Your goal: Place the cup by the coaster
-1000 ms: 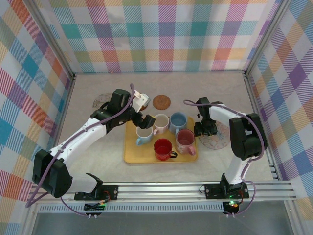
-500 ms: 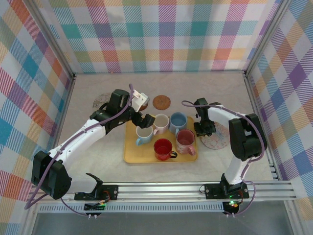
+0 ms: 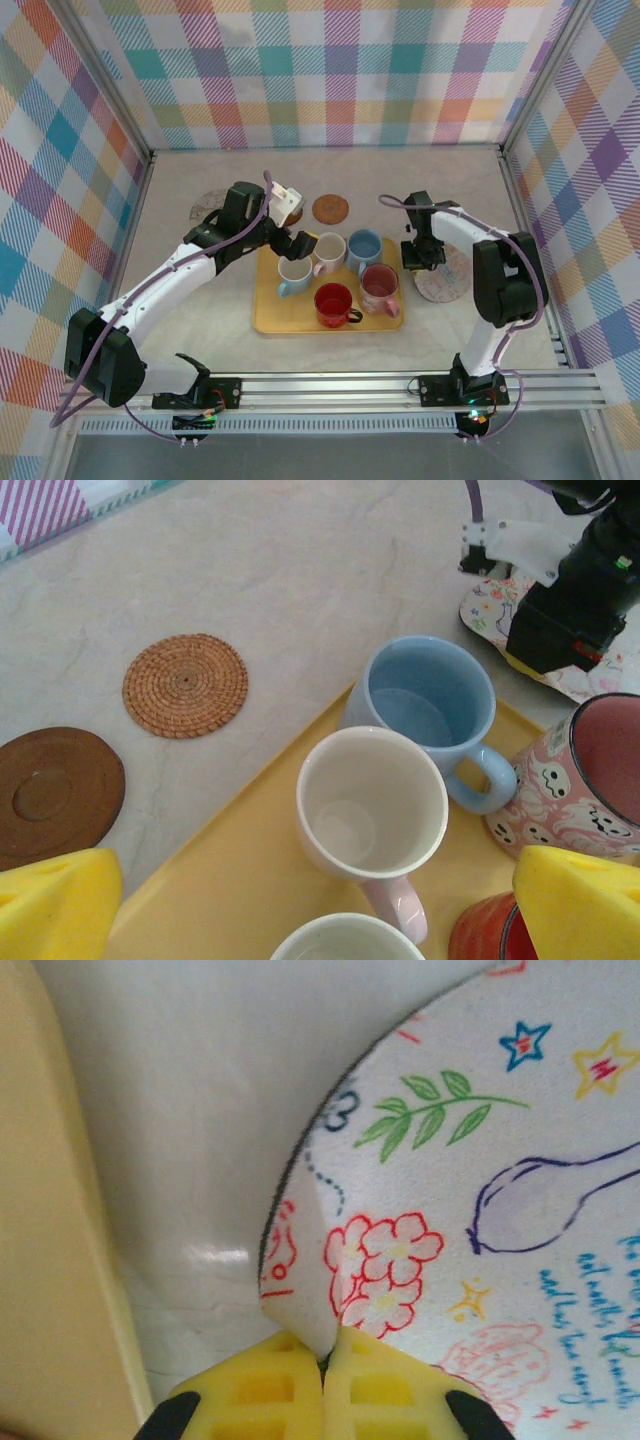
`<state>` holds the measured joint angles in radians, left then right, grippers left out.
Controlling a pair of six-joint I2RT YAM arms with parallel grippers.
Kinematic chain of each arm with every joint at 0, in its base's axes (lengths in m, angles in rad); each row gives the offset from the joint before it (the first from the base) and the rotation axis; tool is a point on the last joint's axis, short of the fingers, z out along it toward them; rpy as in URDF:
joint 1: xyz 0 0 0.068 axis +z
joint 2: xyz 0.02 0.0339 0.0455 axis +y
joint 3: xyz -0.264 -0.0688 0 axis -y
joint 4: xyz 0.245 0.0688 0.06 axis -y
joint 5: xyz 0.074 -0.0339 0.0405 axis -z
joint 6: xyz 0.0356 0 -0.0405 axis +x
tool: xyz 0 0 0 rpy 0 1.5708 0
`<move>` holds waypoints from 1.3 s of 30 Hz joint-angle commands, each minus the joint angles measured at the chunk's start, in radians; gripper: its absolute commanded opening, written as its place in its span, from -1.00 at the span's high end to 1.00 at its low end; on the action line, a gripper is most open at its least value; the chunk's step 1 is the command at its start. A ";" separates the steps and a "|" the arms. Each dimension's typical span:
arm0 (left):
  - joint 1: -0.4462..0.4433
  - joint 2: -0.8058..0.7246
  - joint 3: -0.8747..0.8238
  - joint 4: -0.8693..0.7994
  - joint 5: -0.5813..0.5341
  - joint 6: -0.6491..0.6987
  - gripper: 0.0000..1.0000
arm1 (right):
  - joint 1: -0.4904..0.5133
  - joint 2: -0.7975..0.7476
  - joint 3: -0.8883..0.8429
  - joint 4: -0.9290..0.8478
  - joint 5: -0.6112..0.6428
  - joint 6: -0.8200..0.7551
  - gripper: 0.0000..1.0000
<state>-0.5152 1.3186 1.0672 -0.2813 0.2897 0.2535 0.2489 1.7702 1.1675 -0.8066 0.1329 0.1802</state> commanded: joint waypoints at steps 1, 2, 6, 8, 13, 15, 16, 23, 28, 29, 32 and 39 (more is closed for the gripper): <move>-0.013 0.014 0.011 0.068 -0.016 -0.021 -0.99 | -0.026 -0.022 0.078 -0.007 -0.049 0.016 1.00; -0.013 0.019 0.013 0.079 -0.020 -0.029 -0.99 | -0.030 -0.019 0.099 -0.008 -0.051 0.018 1.00; -0.013 0.031 0.017 0.114 -0.031 -0.040 -0.99 | -0.042 0.004 0.170 0.002 -0.077 0.013 1.00; -0.013 0.039 0.026 0.112 -0.041 -0.038 -0.99 | -0.046 0.025 0.204 0.005 -0.077 0.011 1.00; -0.011 0.066 0.061 0.086 -0.063 -0.019 -0.99 | -0.051 0.103 0.323 0.003 -0.054 0.006 1.00; -0.011 0.079 0.074 0.079 -0.074 -0.016 -0.99 | -0.052 0.140 0.383 -0.002 -0.050 0.000 1.00; -0.011 0.085 0.081 0.075 -0.079 -0.017 -0.99 | -0.051 0.157 0.411 -0.007 -0.051 -0.001 1.00; -0.005 0.125 0.107 0.075 -0.105 -0.017 -0.99 | -0.051 0.263 0.571 -0.014 -0.079 -0.012 1.00; 0.011 0.152 0.129 0.066 -0.108 -0.017 -0.99 | -0.051 0.334 0.670 -0.027 -0.110 -0.015 1.00; 0.017 0.158 0.132 0.068 -0.109 -0.018 -0.99 | -0.051 0.346 0.689 -0.030 -0.121 -0.013 1.00; 0.032 0.173 0.141 0.072 -0.106 -0.023 -0.99 | -0.050 0.378 0.722 -0.024 -0.151 -0.006 1.00; 0.058 0.220 0.164 0.088 -0.091 -0.030 -0.99 | -0.034 0.459 0.812 -0.031 -0.182 0.007 1.00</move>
<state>-0.4686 1.5177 1.1973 -0.2058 0.1894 0.2249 0.2047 2.2009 1.9305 -0.8215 -0.0135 0.1768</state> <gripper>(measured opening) 0.996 0.065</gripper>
